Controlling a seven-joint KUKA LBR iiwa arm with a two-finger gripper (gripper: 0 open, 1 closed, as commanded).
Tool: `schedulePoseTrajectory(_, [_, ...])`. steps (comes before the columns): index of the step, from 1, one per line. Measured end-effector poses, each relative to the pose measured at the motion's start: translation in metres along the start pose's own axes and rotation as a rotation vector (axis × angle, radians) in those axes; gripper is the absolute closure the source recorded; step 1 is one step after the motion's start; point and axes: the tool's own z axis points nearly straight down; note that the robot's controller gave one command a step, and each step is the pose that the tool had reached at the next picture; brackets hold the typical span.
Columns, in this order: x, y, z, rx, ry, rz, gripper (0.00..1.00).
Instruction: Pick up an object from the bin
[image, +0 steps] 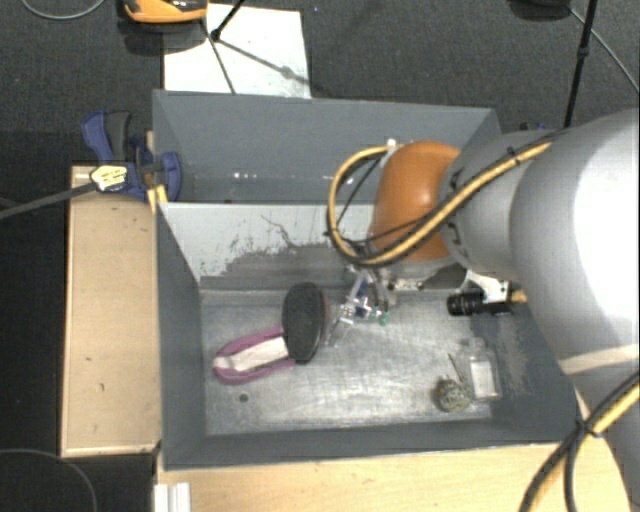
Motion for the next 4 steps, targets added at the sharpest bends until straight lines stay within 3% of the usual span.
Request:
schedulePoseTrajectory(1, [0.040,0.060,-0.022,0.000,0.001,-0.002,0.00])
schedulePoseTrajectory(2, [0.075,0.126,-0.021,-0.005,-0.001,-0.053,0.00])
schedulePoseTrajectory(3, [0.076,0.123,-0.023,0.004,0.014,-0.054,1.00])
schedulePoseTrajectory(4, [0.058,0.016,-0.055,0.003,0.001,-0.192,1.00])
